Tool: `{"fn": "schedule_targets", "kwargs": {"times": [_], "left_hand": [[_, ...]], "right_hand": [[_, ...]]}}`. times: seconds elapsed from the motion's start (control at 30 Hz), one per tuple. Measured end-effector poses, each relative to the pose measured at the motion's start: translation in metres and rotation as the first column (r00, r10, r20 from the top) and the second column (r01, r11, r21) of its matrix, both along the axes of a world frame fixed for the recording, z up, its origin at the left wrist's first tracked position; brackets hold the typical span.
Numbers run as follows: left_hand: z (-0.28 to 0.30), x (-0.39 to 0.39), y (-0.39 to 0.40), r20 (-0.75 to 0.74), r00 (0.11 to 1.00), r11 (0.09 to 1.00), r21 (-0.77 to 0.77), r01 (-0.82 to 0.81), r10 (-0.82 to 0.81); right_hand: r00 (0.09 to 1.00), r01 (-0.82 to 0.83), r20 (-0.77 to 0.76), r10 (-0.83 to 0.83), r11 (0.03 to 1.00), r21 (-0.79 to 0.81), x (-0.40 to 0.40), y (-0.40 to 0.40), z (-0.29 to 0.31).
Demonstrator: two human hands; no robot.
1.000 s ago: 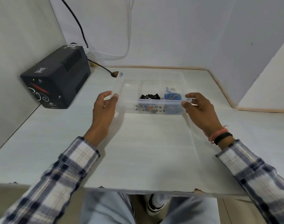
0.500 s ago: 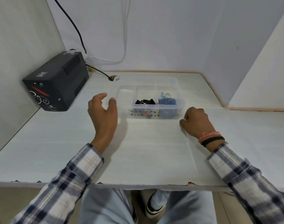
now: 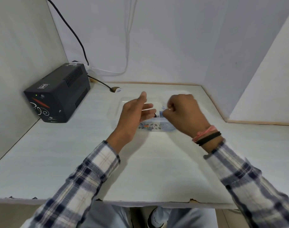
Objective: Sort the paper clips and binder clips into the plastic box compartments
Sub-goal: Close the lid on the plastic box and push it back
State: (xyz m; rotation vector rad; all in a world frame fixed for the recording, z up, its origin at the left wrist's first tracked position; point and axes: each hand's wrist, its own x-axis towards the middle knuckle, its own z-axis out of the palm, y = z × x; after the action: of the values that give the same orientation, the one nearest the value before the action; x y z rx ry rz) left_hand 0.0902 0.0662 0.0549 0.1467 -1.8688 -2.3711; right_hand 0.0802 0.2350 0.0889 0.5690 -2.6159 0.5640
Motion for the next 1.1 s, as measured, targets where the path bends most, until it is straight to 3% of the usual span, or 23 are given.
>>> {"fn": "schedule_targets", "kwargs": {"times": [0.07,0.13,0.27,0.33,0.43,0.5,0.53,0.57,0.6,0.63,0.7,0.8,0.87,0.93,0.97,1.03,1.1], "left_hand": [[0.009,-0.007,-0.001,0.039,0.993,0.990,0.097,0.103,-0.107],[0.012,-0.013,-0.007,0.032,0.996,0.991,0.111,0.074,-0.078],[0.007,-0.017,-0.031,-0.003,1.000,0.977,0.214,-0.012,0.012],[0.006,-0.016,-0.046,-0.035,0.999,0.943,0.332,0.007,0.005],[0.004,-0.020,-0.074,-0.103,0.994,0.883,0.468,0.026,0.025],[0.003,-0.025,-0.093,-0.166,0.986,0.852,0.520,0.057,0.035],[0.002,-0.028,-0.101,-0.199,0.979,0.842,0.534,0.072,0.042],[0.004,-0.030,-0.108,-0.229,0.972,0.838,0.539,0.087,0.046],[0.004,-0.032,-0.114,-0.252,0.967,0.841,0.532,0.097,0.048],[0.005,-0.033,-0.118,-0.281,0.959,0.851,0.510,0.122,0.031],[0.007,-0.034,-0.123,-0.327,0.945,0.895,0.416,0.163,-0.020],[0.011,-0.030,-0.124,-0.367,0.924,0.969,0.170,0.179,-0.106],[0.018,-0.024,-0.114,-0.419,0.901,0.990,-0.124,0.063,-0.110],[0.021,-0.018,-0.096,-0.533,0.840,0.899,-0.411,-0.152,-0.102],[0.022,-0.015,-0.085,-0.611,0.786,0.833,-0.482,-0.271,-0.098],[0.019,-0.011,-0.065,-0.735,0.668,0.701,-0.537,-0.470,-0.115],[0.010,-0.010,-0.052,-0.779,0.612,0.546,-0.576,-0.608,-0.140]], "right_hand": [[0.989,-0.144,-0.018,0.147,0.984,0.108,0.003,-0.018,-0.004],[0.967,-0.241,-0.037,0.250,0.957,0.161,0.003,-0.029,-0.012],[0.946,-0.312,-0.064,0.317,0.947,0.083,-0.004,-0.030,-0.022],[0.958,-0.269,-0.112,0.263,0.962,-0.049,-0.010,-0.020,-0.020],[0.958,-0.027,-0.281,-0.053,0.961,-0.274,-0.025,-0.001,-0.015],[0.950,0.092,-0.199,-0.239,0.827,-0.554,-0.035,0.011,-0.011],[0.969,0.164,-0.021,-0.248,0.699,-0.696,-0.041,0.018,-0.006],[0.965,0.261,0.218,-0.142,0.536,-0.803,-0.048,0.024,0.000],[0.902,0.365,0.422,0.089,0.362,-0.858,-0.053,0.029,0.006],[0.785,0.456,0.507,0.355,0.222,-0.862,-0.055,0.034,0.012],[0.595,0.559,0.451,0.665,0.061,-0.827,-0.059,0.040,0.016],[0.547,0.582,0.263,0.794,-0.135,-0.802,-0.065,0.036,0.017],[0.540,0.567,0.120,0.833,-0.255,-0.783,-0.066,0.032,0.019],[0.505,0.526,-0.002,0.863,-0.310,-0.792,-0.069,0.026,0.022],[0.481,0.502,-0.051,0.875,-0.323,-0.802,-0.069,0.021,0.021],[0.405,0.451,-0.153,0.902,-0.342,-0.824,-0.067,0.010,0.019],[0.280,0.378,-0.226,0.933,-0.323,-0.868,-0.060,-0.004,0.017]]}}
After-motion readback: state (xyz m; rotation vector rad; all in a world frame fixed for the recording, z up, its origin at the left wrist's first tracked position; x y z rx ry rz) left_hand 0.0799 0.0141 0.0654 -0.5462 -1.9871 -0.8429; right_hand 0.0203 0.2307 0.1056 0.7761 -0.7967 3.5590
